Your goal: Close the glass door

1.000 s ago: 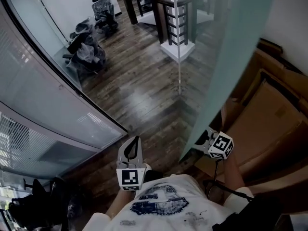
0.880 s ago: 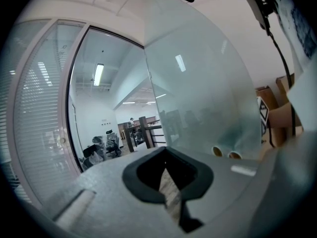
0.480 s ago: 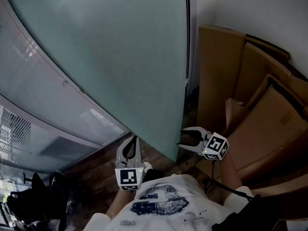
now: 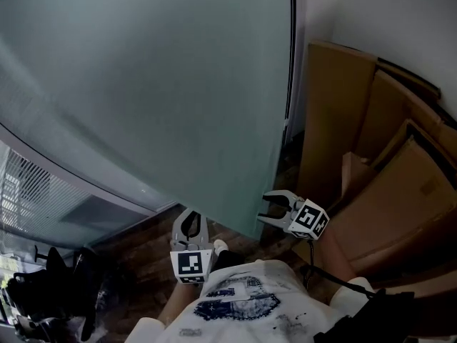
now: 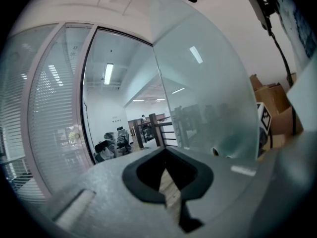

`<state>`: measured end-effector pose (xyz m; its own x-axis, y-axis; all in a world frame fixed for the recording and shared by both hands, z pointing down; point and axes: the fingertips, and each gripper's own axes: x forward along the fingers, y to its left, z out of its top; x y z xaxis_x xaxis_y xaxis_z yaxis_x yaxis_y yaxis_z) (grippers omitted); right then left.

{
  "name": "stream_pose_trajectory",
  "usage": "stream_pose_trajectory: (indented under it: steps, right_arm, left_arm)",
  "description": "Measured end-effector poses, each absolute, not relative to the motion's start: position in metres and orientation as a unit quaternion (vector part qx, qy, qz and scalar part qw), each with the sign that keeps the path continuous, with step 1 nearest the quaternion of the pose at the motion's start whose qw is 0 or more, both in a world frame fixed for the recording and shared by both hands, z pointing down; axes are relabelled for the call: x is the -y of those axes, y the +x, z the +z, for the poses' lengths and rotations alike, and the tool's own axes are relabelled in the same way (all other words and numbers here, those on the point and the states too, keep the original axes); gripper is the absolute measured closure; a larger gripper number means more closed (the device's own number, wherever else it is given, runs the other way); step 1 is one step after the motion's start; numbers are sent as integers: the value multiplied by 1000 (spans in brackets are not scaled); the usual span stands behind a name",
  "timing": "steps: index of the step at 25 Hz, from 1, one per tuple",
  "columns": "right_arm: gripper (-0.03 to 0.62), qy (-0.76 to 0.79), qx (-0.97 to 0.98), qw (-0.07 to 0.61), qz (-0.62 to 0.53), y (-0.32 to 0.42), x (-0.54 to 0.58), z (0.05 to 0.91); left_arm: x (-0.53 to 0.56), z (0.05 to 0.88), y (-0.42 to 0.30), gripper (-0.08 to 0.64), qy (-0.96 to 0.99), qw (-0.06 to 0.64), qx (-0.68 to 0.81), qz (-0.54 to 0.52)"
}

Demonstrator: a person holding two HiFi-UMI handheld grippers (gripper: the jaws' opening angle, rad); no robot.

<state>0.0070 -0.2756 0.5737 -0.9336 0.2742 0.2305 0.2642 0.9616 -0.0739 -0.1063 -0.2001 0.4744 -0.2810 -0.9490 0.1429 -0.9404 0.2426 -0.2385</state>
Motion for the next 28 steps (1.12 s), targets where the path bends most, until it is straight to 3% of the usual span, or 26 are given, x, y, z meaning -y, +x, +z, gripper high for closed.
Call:
stream_pose_trajectory:
  steps: [10,28]
  right_arm:
    - [453,-131,983,129,-18,-21,268,585]
    - [465,-145,979,140,-9,-75,263,589]
  left_arm:
    - [193,477,-116,557,-583,9,-801,-137]
    - [175,490,-161,557,-546,-15,-829,-122]
